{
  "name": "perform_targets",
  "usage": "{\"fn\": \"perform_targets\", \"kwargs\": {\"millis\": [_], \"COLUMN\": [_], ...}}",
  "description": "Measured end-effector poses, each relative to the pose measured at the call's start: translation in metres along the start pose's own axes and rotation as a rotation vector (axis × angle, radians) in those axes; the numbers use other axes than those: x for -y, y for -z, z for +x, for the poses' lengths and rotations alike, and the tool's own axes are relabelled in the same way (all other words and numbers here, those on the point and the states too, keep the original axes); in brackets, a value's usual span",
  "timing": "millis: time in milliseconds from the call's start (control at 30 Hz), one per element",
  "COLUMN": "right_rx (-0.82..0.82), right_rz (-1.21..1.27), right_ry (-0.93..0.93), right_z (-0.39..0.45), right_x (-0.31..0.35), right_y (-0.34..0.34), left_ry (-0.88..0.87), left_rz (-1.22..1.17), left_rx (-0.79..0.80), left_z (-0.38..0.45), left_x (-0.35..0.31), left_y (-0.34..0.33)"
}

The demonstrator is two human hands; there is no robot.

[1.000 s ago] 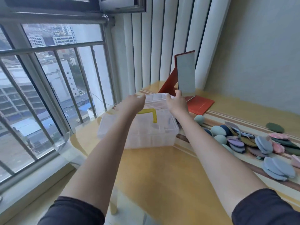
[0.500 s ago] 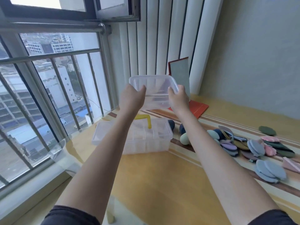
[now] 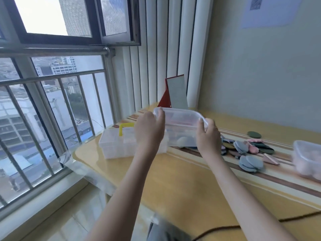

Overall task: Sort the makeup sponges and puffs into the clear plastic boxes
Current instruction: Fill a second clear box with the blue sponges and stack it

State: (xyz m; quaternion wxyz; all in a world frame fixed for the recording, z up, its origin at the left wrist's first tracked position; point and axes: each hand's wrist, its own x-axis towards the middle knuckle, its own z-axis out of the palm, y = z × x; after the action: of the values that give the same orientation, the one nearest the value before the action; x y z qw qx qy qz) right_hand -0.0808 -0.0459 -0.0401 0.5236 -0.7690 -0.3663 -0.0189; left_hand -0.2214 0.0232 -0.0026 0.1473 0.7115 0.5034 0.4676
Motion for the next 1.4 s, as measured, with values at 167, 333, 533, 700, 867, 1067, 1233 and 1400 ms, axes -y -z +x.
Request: {"fn": "perform_targets", "kwargs": {"millis": [167, 333, 533, 700, 867, 1067, 1233, 1400], "right_rx": [0.007, -0.002, 0.058, -0.028, -0.054, -0.025, 0.059, 0.182], "right_rz": [-0.045, -0.094, -0.222, -0.21, 0.112, 0.314, 0.523, 0.686], "right_ry": [0.011, 0.059, 0.085, 0.2, 0.218, 0.347, 0.428, 0.364], "right_z": [-0.034, -0.055, -0.064, -0.067, -0.064, -0.051, -0.042, -0.039], "right_x": [-0.018, -0.026, -0.044, -0.055, -0.054, -0.051, -0.048, -0.054], "right_y": [0.014, 0.023, 0.015, 0.008, 0.012, 0.014, 0.01, 0.012], "left_ry": [0.016, 0.049, 0.114, 0.016, 0.081, 0.111, 0.049, 0.132], "left_rz": [0.004, 0.015, 0.072, -0.359, -0.739, -0.896, -0.937, -1.067], "left_rx": [-0.022, -0.029, 0.025, 0.144, 0.287, 0.163, 0.135, 0.155], "left_z": [-0.04, -0.068, -0.095, -0.095, -0.082, -0.079, -0.079, -0.081], "left_x": [0.017, 0.034, 0.059, 0.083, 0.097, 0.091, 0.099, 0.085], "left_y": [0.005, 0.012, 0.005, -0.014, -0.032, -0.024, -0.023, -0.024]}}
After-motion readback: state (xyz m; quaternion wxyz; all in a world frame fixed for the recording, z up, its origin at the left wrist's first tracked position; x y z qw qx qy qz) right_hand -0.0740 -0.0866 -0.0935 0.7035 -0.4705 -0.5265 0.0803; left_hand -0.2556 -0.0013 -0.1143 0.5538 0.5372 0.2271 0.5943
